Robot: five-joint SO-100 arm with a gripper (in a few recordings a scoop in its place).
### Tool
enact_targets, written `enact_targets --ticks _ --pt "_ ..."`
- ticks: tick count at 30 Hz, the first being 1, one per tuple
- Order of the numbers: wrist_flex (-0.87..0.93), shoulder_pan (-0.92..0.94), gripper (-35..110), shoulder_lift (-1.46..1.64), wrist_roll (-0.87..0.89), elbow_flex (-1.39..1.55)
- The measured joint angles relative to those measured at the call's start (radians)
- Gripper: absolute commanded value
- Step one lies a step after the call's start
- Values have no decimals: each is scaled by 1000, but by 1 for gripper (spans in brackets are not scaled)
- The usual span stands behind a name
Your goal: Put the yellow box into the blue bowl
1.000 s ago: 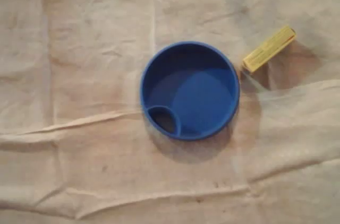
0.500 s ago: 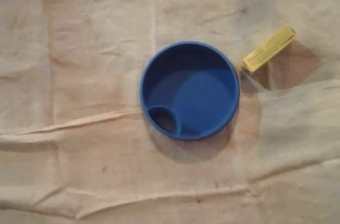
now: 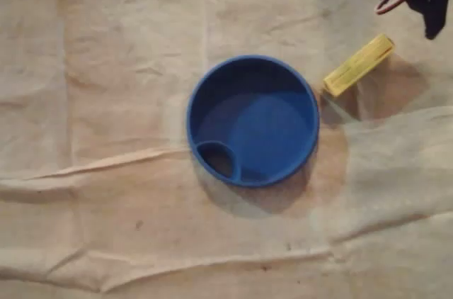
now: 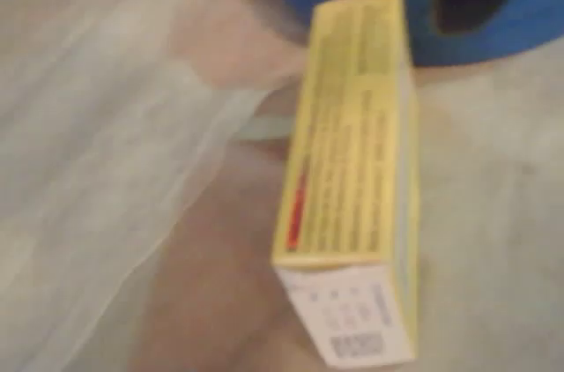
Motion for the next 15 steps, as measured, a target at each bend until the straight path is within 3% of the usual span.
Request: enact_targets --ticks 15 --pt "-14 5 29 -130 -14 -3"
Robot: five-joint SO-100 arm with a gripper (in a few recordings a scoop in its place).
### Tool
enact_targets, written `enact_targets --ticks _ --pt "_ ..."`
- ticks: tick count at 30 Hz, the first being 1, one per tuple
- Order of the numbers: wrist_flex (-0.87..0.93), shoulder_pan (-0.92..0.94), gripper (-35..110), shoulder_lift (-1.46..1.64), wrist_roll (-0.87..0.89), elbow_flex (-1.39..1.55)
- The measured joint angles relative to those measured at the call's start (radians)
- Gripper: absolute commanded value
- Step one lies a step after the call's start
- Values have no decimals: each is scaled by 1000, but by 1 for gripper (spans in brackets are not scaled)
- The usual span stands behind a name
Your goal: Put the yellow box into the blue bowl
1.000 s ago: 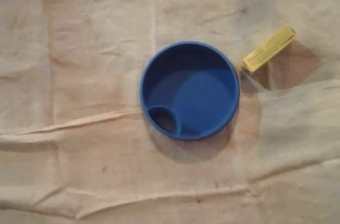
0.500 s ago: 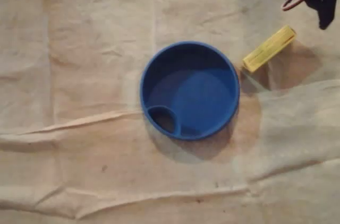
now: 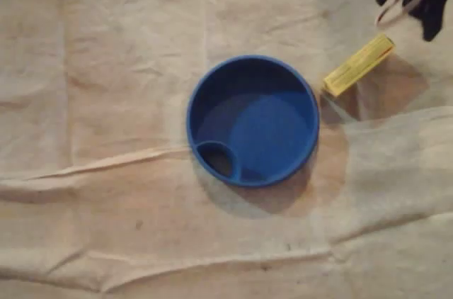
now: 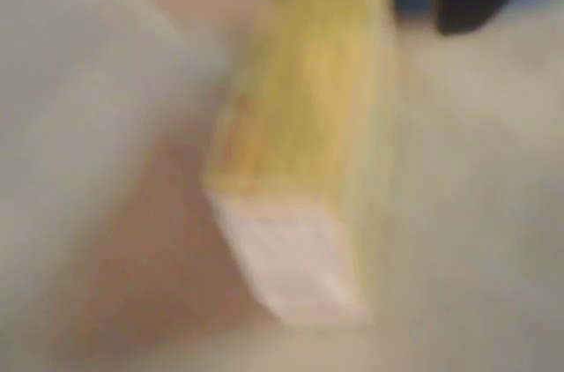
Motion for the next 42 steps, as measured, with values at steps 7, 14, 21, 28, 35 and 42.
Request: enact_targets --ticks 7,14,21,28,35,42 --pt "-74 0 29 -18 0 0" --pt "-94 0 29 -67 0 0" --pt "-94 0 29 -104 0 0" --pt "-140 28 29 -106 0 0" --pt "-158 43 29 -106 0 0" --pt "-158 43 29 -169 0 0"
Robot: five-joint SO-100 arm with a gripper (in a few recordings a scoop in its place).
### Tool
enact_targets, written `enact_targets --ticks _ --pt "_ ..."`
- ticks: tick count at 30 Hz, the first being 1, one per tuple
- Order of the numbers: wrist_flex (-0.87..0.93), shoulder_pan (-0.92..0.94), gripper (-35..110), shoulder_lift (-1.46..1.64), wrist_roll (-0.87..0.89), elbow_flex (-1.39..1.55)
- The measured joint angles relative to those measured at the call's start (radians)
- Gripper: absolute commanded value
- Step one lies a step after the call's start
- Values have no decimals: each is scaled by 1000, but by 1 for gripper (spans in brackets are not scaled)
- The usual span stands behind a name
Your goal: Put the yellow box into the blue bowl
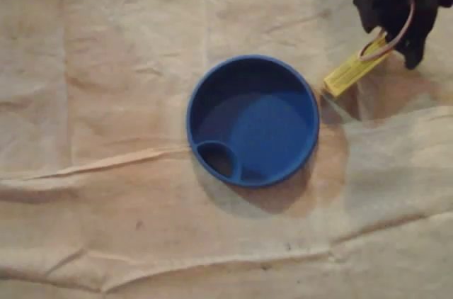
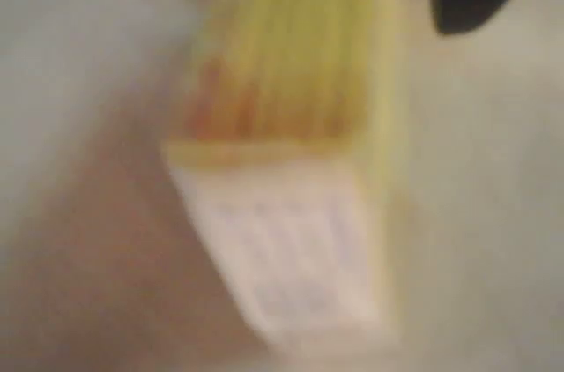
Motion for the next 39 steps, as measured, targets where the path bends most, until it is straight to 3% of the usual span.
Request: enact_targets --ticks 39 --pt "-3 0 29 -64 0 0"
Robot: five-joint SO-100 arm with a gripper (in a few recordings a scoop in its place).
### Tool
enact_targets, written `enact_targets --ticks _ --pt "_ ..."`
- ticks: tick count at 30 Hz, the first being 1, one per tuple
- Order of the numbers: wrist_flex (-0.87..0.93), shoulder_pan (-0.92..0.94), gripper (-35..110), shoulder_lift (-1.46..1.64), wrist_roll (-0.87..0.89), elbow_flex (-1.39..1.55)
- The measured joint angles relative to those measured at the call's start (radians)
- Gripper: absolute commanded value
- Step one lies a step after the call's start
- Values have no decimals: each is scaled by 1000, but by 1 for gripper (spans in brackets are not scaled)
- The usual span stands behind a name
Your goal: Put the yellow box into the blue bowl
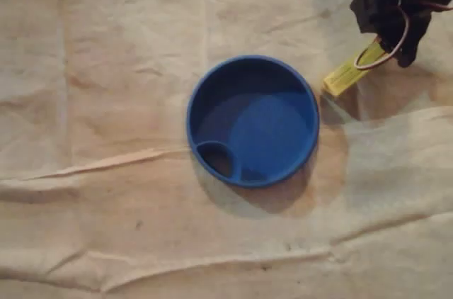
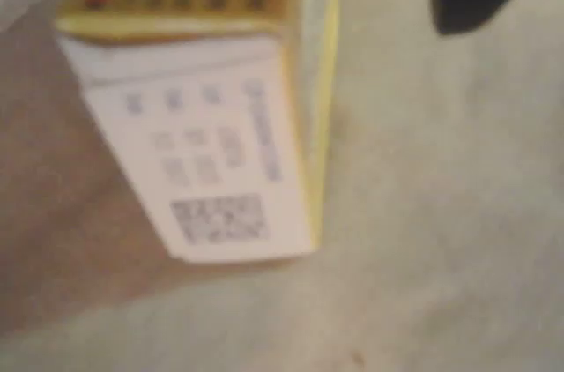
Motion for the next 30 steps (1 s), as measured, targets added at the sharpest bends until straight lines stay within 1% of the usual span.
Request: enact_targets --ticks 12,19,24,30 --pt "0 0 29 -5 0 0" --pt "-2 -2 21 -86 0 0" --pt "-2 -2 21 -91 0 0" --pt "-69 -2 20 -91 0 0"
